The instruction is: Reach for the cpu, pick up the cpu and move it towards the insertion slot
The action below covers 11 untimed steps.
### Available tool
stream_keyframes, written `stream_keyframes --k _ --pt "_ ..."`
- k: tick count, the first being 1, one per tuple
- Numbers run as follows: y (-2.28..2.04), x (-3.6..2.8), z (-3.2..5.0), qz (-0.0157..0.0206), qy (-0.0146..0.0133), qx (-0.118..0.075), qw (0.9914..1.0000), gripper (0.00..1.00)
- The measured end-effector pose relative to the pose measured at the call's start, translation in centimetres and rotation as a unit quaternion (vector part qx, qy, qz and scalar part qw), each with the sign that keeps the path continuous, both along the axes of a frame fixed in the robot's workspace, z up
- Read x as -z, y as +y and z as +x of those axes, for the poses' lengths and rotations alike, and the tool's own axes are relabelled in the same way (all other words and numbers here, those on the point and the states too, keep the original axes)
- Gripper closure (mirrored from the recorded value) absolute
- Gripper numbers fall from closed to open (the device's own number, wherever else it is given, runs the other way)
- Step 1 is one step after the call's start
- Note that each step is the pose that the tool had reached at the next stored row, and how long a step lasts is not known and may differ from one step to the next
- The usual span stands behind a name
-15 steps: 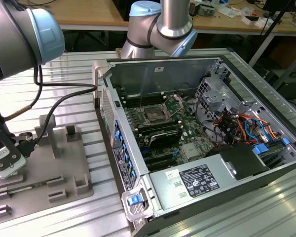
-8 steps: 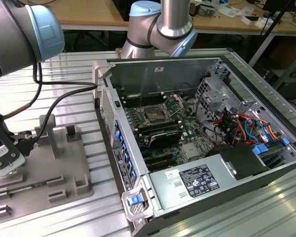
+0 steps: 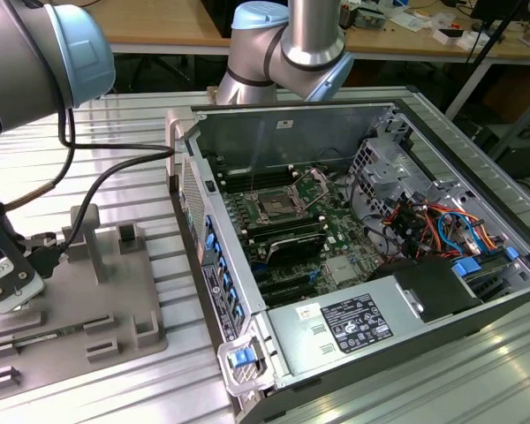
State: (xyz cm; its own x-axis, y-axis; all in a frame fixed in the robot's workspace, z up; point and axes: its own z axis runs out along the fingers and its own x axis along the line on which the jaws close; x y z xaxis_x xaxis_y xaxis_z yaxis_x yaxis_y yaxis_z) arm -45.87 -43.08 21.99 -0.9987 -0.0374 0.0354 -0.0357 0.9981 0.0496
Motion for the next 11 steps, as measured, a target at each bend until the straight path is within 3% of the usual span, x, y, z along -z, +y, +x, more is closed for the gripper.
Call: stream_keyframes --k 11 --pt "0.0 -0.87 0.01 0.0 0.0001 0.0 1.0 0.45"
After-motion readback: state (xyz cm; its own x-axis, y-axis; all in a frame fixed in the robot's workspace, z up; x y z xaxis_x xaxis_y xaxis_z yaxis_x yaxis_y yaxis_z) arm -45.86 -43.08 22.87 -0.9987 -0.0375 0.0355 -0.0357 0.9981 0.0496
